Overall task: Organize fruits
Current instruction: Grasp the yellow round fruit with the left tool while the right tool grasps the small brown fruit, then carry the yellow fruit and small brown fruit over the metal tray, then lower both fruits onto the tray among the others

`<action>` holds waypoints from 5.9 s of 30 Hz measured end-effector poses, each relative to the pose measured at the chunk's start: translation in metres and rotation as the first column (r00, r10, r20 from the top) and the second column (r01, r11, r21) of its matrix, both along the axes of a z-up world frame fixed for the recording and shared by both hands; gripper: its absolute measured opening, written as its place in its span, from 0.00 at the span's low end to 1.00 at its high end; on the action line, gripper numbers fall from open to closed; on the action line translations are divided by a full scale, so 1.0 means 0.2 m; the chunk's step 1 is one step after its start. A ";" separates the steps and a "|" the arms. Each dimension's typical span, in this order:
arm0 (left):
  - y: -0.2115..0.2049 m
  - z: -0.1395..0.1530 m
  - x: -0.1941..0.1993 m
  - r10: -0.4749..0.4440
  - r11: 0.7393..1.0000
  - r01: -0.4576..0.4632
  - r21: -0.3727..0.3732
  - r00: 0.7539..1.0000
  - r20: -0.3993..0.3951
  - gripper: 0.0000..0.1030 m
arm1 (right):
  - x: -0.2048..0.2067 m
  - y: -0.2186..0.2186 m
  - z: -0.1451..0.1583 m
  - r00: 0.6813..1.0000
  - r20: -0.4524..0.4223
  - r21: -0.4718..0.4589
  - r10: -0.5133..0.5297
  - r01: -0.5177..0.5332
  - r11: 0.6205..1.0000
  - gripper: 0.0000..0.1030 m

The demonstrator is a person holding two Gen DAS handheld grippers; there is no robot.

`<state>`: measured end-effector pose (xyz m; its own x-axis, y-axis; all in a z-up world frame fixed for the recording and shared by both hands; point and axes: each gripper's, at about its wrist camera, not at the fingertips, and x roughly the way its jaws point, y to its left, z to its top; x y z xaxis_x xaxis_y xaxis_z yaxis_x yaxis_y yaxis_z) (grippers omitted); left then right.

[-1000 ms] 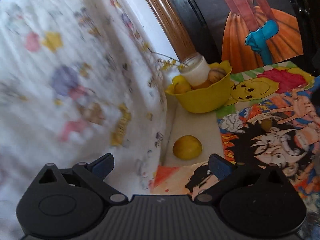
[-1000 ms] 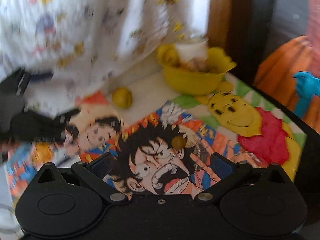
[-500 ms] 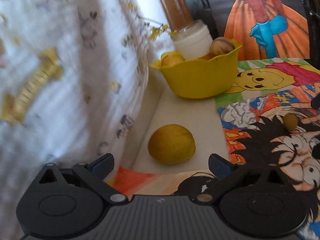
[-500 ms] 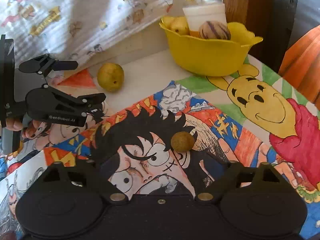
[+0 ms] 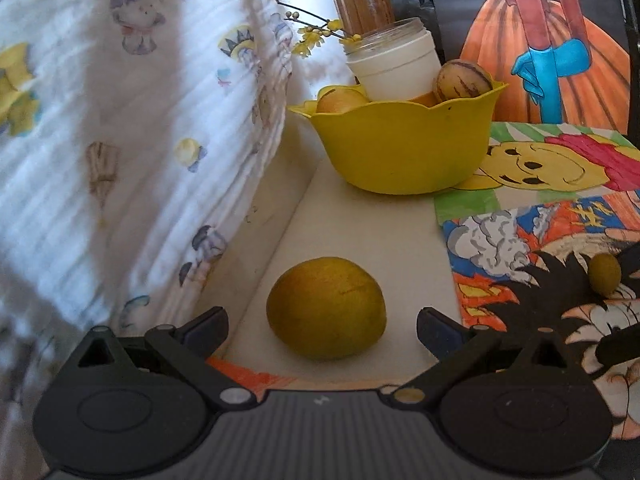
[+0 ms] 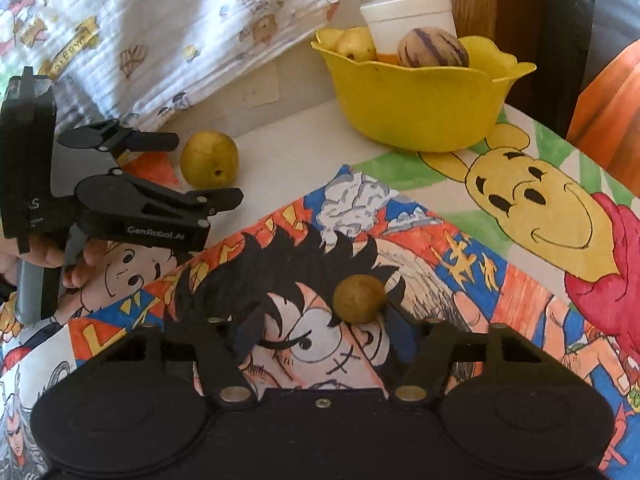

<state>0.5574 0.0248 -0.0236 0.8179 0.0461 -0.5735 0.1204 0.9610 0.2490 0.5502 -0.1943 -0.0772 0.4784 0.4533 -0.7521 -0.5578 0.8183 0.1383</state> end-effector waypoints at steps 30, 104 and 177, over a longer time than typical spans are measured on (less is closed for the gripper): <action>0.05 0.01 -0.01 0.039 0.988 -0.052 -0.147 0.995 -0.092 0.66 | -0.08 0.09 0.02 0.999 0.047 -0.059 0.014 -0.012 0.998 0.27; -0.51 0.31 -1.90 -0.153 0.916 0.112 -0.386 0.985 -0.078 0.66 | -2.07 -0.62 0.30 0.961 0.144 0.168 -0.235 0.210 0.963 0.27; -0.56 0.14 -1.77 -0.128 0.902 0.069 -0.425 0.986 -0.111 0.68 | -1.97 -0.56 0.02 0.924 0.209 0.130 -0.320 0.298 0.946 0.28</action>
